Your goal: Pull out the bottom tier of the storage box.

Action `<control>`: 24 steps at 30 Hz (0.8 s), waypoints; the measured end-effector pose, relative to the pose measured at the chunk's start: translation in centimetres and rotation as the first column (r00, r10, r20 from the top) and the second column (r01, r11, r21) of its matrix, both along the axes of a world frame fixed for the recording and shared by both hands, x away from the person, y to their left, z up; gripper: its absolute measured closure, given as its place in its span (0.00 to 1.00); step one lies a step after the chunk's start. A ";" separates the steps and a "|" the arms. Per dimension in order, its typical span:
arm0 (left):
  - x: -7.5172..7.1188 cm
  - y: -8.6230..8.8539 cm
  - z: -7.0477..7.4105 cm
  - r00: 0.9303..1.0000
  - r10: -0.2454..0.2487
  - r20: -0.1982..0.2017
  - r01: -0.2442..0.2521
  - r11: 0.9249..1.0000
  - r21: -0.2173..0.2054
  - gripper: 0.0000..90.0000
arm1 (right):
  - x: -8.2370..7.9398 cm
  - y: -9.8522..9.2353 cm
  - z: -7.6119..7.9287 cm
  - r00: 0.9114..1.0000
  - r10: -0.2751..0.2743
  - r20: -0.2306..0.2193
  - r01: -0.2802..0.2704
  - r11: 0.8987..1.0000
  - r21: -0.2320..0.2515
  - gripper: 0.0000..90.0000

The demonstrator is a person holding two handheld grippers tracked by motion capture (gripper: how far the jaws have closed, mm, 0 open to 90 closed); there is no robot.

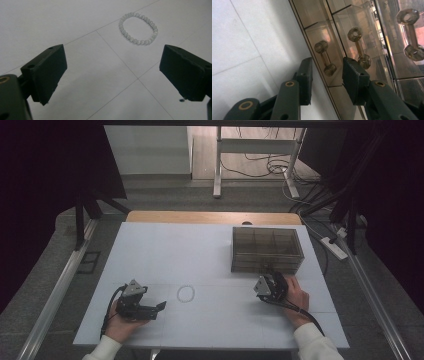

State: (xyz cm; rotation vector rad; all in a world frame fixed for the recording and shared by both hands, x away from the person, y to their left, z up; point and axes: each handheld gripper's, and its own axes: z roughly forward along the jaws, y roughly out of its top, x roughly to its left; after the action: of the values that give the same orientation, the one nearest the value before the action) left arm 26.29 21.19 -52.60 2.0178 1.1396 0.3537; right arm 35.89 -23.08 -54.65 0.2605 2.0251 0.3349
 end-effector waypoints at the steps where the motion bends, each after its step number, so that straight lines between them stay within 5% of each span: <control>1: 0.0 0.0 0.0 1.000 0.001 0.000 -0.001 1.000 0.000 0.08 | 0.0 0.0 0.0 1.000 -0.003 -0.001 0.003 1.000 0.000 0.68; 24: 0.0 0.0 0.0 1.000 0.001 0.000 -0.001 1.000 0.001 0.09 | 0.0 0.3 -0.7 0.999 0.001 0.033 0.001 0.999 -0.051 0.77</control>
State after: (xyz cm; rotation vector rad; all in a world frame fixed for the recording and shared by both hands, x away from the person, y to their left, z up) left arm 26.28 21.20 -52.60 2.0177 1.1405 0.3550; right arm 35.87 -22.78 -55.33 0.2217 1.9979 0.2859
